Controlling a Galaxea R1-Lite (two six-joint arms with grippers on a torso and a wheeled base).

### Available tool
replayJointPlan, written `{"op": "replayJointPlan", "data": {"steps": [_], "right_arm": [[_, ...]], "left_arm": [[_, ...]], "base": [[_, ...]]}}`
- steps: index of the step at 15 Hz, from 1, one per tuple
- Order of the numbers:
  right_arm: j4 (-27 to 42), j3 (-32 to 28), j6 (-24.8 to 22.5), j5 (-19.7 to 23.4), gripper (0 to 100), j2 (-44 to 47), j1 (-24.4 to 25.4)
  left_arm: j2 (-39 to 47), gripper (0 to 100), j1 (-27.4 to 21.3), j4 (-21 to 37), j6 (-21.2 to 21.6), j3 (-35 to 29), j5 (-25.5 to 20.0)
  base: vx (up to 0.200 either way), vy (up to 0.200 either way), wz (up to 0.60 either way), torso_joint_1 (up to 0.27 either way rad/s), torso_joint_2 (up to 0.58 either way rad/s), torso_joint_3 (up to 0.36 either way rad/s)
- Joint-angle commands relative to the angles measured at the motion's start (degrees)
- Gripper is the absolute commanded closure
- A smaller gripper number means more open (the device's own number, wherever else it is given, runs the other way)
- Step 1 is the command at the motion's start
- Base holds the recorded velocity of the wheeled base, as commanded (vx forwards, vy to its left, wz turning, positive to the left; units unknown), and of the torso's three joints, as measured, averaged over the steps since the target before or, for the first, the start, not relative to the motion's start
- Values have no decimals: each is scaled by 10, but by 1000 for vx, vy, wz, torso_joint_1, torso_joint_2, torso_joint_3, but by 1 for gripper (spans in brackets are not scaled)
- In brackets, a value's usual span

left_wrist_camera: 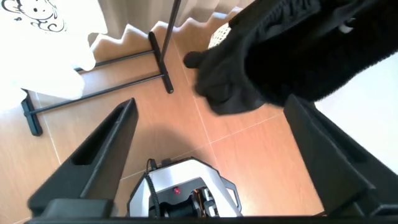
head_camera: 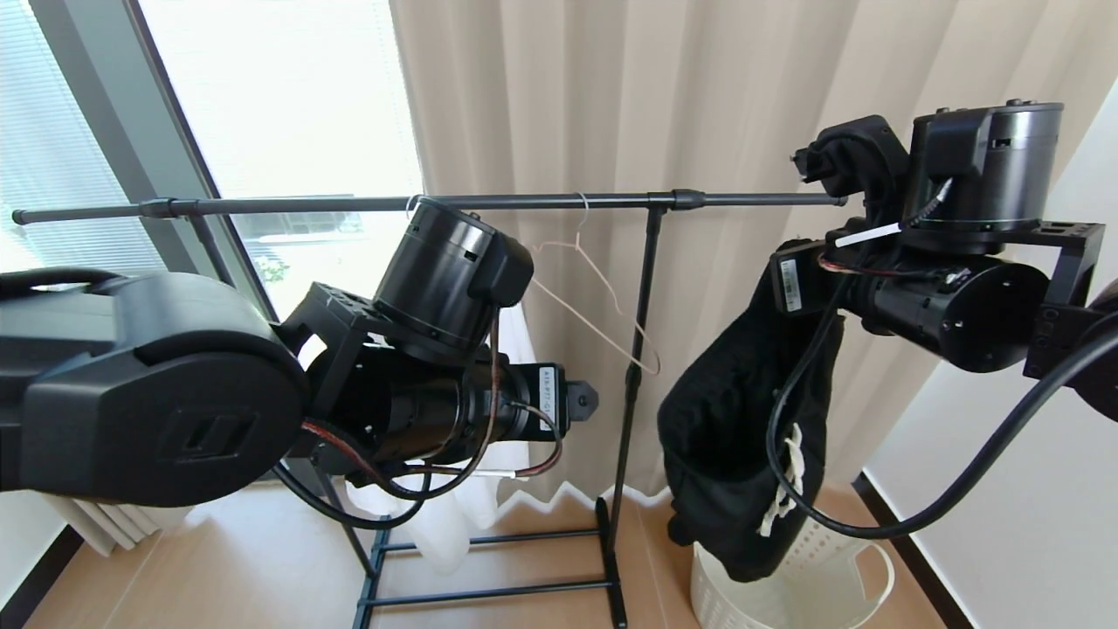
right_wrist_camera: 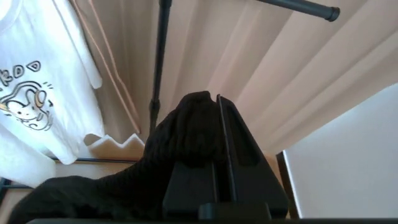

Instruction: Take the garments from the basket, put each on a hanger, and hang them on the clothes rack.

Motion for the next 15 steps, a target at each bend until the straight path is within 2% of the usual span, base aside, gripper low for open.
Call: {"op": "replayJointPlan", "data": {"steps": [1, 4, 7, 10, 12, 15], "right_arm": [[1, 17, -19, 13, 100, -25, -25], [-4, 30, -50, 28, 100, -26, -55], [-11, 26, -54, 39, 100, -8, -80], [-13, 22, -54, 40, 100, -7, -94], [-13, 21, -57, 41, 100, -10, -107], [-13, 22, -70, 41, 100, -14, -121]], "left_arm": [[20, 0, 18, 3, -2, -8, -1], [56, 0, 36, -1, -11, -8, 3], [89, 0, 43, -28, -7, -35, 6], [115, 0, 43, -30, 9, -67, 20], [126, 0, 40, -31, 12, -73, 46], [127, 0, 39, -42, 12, -73, 52]], "base": [[0, 0, 0, 0, 0, 0], [0, 0, 0, 0, 0, 0], [0, 0, 0, 0, 0, 0], [0, 0, 0, 0, 0, 0], [0, -200, 0, -2, 5, 2], [0, -200, 0, 4, 2, 4]]}}
